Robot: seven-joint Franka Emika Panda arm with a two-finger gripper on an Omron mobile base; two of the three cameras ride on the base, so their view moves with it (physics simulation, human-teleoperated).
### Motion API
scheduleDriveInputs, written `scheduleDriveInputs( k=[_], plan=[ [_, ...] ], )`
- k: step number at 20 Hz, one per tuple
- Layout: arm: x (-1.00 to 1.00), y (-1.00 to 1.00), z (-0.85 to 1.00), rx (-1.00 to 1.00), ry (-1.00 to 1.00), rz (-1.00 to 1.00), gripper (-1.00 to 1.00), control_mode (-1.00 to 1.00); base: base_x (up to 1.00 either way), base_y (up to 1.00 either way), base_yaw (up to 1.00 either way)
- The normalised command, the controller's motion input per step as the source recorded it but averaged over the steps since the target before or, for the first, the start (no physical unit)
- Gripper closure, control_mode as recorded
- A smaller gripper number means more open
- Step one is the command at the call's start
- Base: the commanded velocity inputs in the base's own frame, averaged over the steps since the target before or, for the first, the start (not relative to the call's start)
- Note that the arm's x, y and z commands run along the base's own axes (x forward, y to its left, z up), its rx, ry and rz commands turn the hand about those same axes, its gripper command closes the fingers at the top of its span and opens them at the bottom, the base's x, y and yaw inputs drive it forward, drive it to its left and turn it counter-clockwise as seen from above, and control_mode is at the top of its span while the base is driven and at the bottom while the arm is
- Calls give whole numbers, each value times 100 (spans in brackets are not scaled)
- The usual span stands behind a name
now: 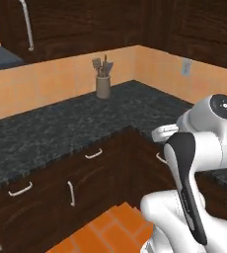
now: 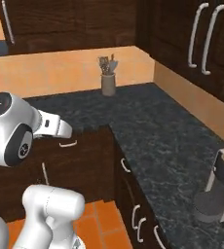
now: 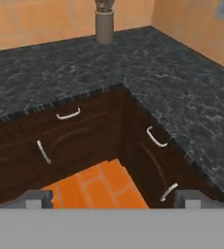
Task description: Navigate to the stove.
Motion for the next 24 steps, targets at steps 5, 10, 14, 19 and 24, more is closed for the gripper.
scheduleDriveInputs(
  k=[5,10,14,19,24],
  plan=[
    [0,0,0,0,0,0,-100,100,0,0,100],
    [0,0,0,0,0,0,-100,100,0,0,100],
    [0,0,0,0,0,0,-100,100,0,0,100],
    [0,0,0,0,0,0,-100,100,84,83,28],
    [0,0,0,0,0,0,-100,100,100,100,-9]
  ],
)
